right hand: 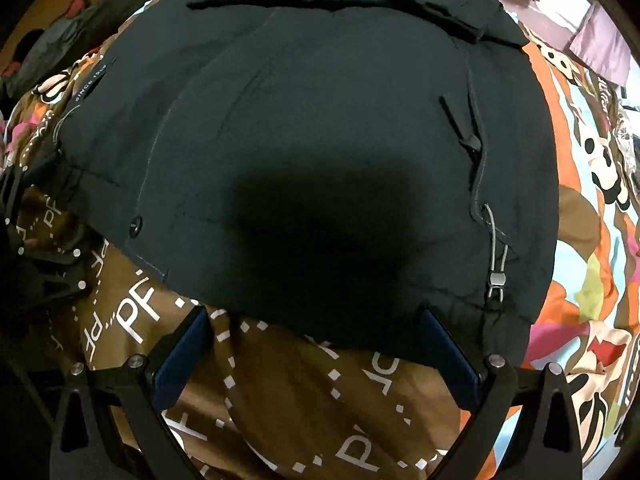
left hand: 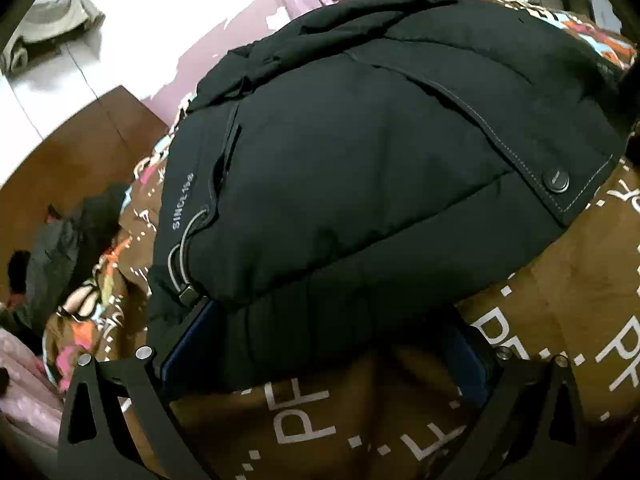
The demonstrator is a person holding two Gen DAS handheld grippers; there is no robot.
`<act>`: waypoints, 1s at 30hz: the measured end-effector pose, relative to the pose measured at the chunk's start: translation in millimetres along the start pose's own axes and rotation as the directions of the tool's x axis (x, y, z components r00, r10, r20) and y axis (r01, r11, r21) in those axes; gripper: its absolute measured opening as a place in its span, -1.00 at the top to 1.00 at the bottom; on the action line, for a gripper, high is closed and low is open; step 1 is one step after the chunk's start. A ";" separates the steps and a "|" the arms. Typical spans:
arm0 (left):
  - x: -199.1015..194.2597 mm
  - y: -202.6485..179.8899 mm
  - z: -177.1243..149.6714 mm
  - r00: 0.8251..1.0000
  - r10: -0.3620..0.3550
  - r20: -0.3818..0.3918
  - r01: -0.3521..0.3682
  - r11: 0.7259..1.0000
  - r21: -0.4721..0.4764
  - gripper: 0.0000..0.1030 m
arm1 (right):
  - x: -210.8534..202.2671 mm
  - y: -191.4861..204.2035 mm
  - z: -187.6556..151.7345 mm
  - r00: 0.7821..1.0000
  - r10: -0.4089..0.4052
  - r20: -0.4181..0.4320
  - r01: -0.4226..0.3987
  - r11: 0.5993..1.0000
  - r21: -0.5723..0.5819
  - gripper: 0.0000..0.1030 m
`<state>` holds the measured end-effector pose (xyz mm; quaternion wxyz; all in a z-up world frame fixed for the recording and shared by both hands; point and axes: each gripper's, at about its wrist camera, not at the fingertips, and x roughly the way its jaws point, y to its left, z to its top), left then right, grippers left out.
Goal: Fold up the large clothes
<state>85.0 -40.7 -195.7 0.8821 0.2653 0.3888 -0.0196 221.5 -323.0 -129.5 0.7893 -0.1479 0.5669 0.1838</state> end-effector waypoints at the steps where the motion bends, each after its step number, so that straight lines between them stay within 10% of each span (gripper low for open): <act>1: -0.5 -0.2 -0.1 1.000 0.017 0.007 -0.017 1.000 0.009 -0.95 | 0.0 -2.1 -1.1 1.000 0.002 0.001 -0.002 1.000 0.006 -1.00; 5: -5.5 1.3 -0.2 0.994 0.089 0.059 -0.093 0.994 0.057 -0.38 | -0.4 -8.3 -4.6 1.000 0.002 0.006 -0.002 1.000 0.016 -1.00; 10: -3.7 3.0 2.6 0.987 0.124 0.102 -0.135 0.984 0.114 -0.12 | -2.3 -10.2 -2.1 1.000 -0.007 0.017 0.007 1.000 0.013 -1.00; 17: -13.8 20.0 19.4 0.986 0.077 0.147 -0.095 0.989 0.116 0.59 | -8.0 -1.2 -8.2 0.997 -0.015 0.076 0.020 0.998 -0.060 -1.00; 30: -55.5 61.4 89.6 0.979 -0.053 0.199 0.058 0.998 -0.021 0.79 | -14.0 23.3 -13.5 0.987 -0.052 0.149 0.077 0.982 -0.171 -1.00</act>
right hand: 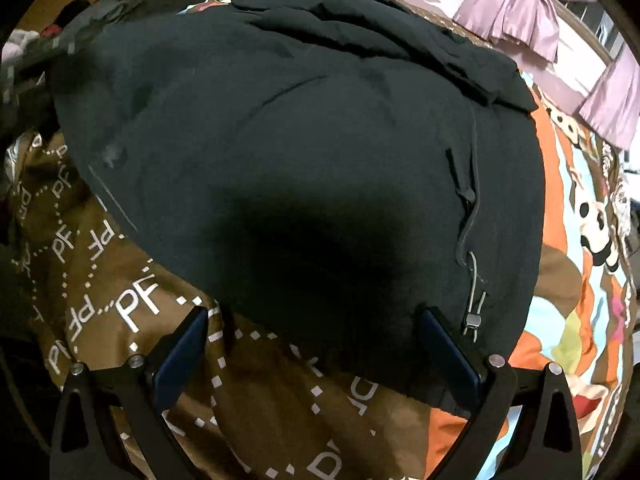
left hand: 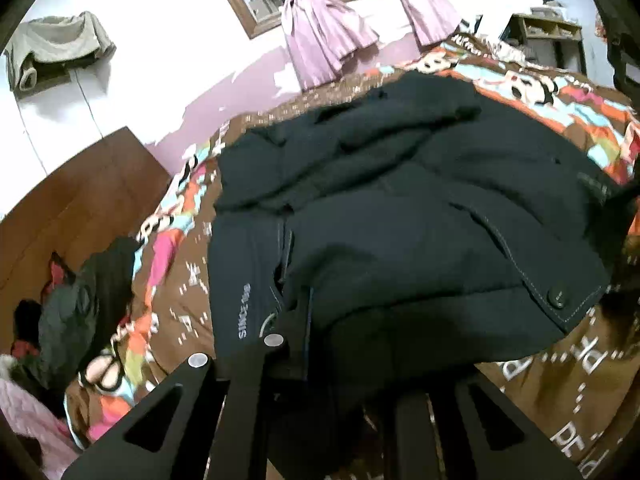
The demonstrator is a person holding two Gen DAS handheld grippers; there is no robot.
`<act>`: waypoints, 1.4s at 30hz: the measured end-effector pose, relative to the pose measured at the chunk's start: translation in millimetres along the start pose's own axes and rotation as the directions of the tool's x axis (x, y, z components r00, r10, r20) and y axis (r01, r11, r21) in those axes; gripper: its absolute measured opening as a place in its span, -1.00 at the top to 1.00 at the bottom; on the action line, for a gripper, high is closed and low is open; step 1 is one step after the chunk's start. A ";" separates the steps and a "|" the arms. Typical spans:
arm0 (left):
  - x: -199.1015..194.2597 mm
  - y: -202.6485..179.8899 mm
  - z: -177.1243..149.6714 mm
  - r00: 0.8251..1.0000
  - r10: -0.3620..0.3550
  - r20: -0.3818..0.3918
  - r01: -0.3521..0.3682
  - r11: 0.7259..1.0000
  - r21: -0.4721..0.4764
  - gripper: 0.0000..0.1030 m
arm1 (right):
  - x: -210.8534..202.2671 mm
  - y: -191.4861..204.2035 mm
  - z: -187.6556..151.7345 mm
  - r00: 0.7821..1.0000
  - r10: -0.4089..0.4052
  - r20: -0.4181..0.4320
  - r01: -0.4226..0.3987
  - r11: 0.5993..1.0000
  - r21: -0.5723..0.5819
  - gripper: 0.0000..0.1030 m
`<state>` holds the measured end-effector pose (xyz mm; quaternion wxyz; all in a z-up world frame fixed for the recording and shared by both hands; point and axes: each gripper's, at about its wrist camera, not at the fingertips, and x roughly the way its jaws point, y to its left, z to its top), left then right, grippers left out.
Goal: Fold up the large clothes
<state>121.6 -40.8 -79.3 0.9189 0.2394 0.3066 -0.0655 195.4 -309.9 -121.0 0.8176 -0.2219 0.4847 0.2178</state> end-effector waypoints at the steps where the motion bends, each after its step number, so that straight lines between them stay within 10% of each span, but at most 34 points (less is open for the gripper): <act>1: -3.3 1.0 5.4 1.000 -0.003 0.010 0.003 1.000 0.000 0.79 | -1.1 3.3 1.0 1.000 -0.005 0.003 0.005 1.000 0.002 -1.00; 9: -13.7 38.4 66.8 0.997 -0.055 0.047 0.058 0.995 -0.075 0.80 | -18.3 -9.7 12.1 0.984 -0.164 0.073 0.160 0.986 0.049 -1.00; 18: -10.0 63.3 104.7 0.997 -0.038 0.062 0.044 0.994 -0.103 0.80 | -37.0 -33.4 47.5 0.885 -0.444 0.139 0.450 0.893 -0.017 -0.98; 29: -7.3 86.9 108.2 0.997 -0.047 0.057 0.055 0.989 -0.140 0.81 | -96.1 -62.0 88.6 0.894 -0.353 0.275 0.351 0.934 0.057 -0.11; 32: -16.0 84.6 101.9 0.998 -0.019 0.057 0.026 0.993 -0.118 0.84 | -107.0 -56.0 92.6 0.893 -0.331 0.306 0.331 0.942 0.053 0.59; 42: -56.8 78.5 49.1 0.999 -0.023 0.049 0.023 1.000 0.012 0.89 | -135.0 -20.4 62.1 0.907 -0.243 0.345 0.298 0.948 -0.114 0.84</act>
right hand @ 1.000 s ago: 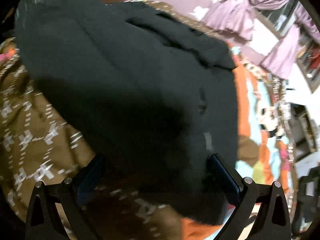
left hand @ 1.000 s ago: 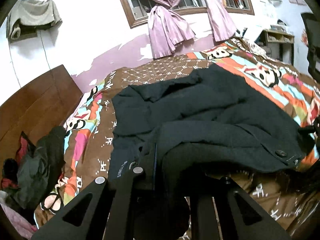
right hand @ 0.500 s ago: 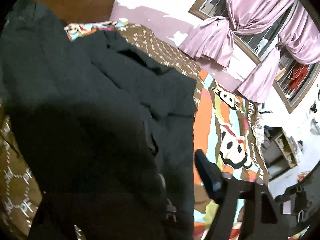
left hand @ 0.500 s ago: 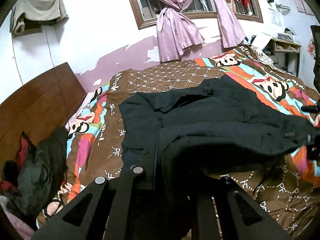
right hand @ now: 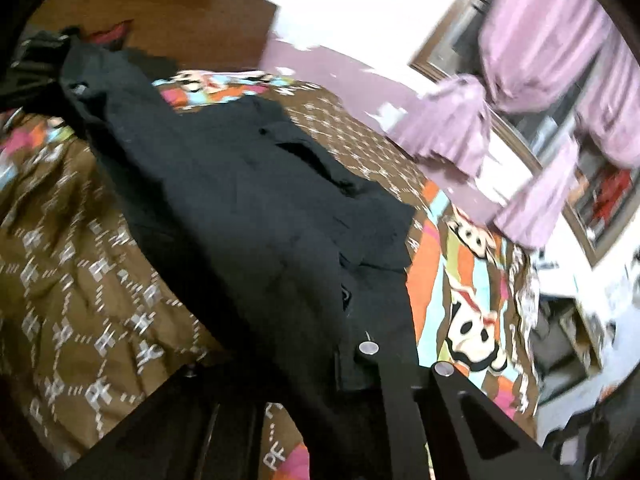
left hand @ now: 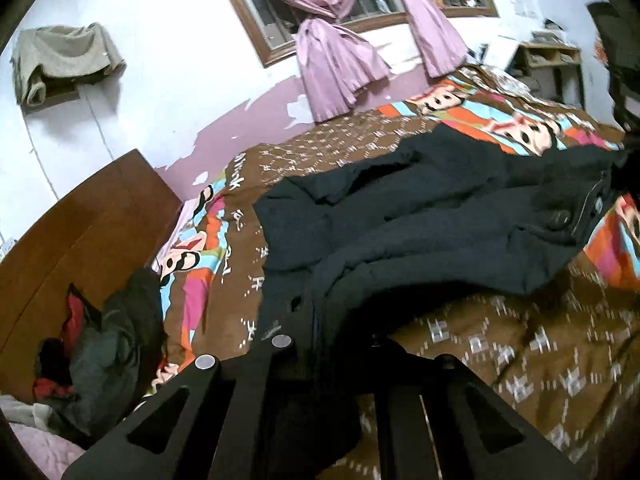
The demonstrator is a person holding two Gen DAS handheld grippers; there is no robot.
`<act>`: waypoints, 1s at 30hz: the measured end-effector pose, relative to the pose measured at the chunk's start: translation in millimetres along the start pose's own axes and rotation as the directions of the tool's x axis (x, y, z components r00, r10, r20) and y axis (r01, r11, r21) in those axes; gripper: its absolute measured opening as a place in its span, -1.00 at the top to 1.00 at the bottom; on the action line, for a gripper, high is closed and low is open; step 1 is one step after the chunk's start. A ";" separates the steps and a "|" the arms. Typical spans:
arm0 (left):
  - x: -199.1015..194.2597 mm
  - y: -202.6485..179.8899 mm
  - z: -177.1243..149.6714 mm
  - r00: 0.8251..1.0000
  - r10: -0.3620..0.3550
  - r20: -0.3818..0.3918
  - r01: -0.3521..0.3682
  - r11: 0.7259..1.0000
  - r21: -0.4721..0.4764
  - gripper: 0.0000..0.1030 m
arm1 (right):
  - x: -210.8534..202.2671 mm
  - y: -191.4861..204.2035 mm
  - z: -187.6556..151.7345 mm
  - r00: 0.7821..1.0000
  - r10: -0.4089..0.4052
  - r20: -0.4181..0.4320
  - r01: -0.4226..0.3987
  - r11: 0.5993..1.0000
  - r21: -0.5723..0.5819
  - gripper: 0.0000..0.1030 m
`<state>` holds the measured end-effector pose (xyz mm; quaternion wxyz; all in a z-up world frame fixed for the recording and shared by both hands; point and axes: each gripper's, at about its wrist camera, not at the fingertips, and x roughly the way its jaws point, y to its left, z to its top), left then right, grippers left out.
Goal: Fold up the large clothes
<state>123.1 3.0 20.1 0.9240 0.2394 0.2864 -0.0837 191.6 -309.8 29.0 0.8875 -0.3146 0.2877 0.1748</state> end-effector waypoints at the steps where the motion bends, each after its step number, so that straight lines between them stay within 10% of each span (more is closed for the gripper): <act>1: -6.5 -0.5 -5.0 1.000 -0.008 -0.003 0.008 1.000 0.013 0.90 | -5.0 3.9 -3.1 1.000 0.016 0.003 -0.016 1.000 -0.006 0.84; 14: -62.8 8.2 -7.8 0.991 -0.132 -0.013 0.133 0.986 0.096 0.90 | -66.4 3.8 7.4 0.998 0.047 0.031 -0.046 0.998 -0.039 0.85; 30: 65.4 47.7 89.5 0.999 -0.007 0.035 0.001 0.988 0.154 0.90 | 50.0 -75.2 96.5 0.997 -0.075 -0.022 0.076 0.996 0.052 0.81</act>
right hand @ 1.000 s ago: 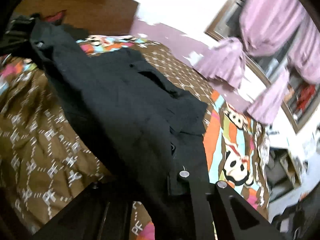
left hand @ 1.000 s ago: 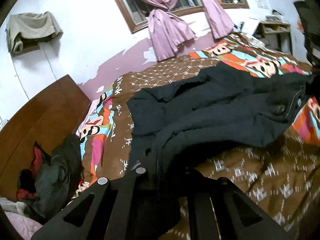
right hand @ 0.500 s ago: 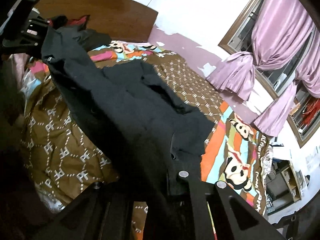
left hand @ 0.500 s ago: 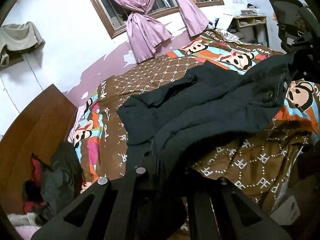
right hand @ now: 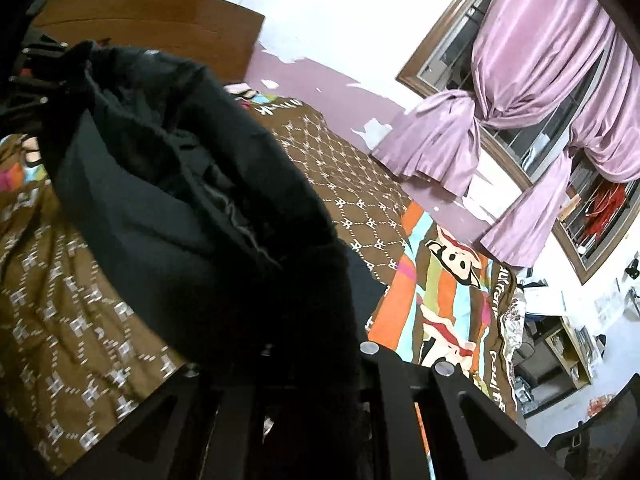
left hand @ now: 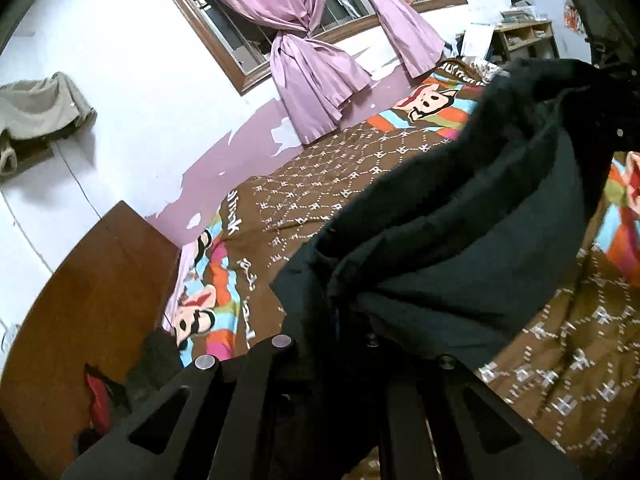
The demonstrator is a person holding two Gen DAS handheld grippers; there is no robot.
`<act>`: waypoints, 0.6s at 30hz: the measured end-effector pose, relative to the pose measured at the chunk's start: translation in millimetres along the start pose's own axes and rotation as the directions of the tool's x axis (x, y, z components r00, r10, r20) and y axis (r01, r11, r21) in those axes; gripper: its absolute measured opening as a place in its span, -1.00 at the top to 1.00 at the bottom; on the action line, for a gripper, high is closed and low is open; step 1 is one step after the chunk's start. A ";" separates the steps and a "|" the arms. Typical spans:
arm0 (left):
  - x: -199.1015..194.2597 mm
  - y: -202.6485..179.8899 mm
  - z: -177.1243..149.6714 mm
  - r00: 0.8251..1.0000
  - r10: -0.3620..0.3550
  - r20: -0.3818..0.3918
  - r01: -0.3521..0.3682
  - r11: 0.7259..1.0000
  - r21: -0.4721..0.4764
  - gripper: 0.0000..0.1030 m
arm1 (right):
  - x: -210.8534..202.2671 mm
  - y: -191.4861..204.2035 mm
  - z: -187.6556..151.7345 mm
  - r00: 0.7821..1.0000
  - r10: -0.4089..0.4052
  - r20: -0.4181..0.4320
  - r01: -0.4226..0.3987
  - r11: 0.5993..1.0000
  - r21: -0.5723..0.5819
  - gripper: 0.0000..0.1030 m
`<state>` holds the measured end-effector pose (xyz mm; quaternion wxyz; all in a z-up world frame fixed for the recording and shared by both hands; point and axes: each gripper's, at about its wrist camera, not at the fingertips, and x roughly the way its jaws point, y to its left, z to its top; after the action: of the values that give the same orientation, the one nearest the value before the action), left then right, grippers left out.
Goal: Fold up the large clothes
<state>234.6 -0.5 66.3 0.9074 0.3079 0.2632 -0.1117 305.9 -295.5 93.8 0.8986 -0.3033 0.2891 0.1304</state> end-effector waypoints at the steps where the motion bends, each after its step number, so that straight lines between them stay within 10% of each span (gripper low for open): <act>1: 11.1 2.6 5.2 1.000 0.006 -0.003 -0.006 1.000 0.009 0.90 | 11.3 -4.6 5.4 1.000 -0.002 -0.010 0.002 1.000 0.009 0.81; 18: 185.0 34.5 15.8 1.000 0.000 0.015 0.000 1.000 0.000 0.90 | 172.2 -27.5 32.5 0.999 -0.024 -0.048 0.029 0.995 0.096 0.77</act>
<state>408.3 9.4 -7.0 0.9095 0.3070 0.2562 -0.1139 469.0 -286.7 24.8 0.9069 -0.2661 0.3119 0.0971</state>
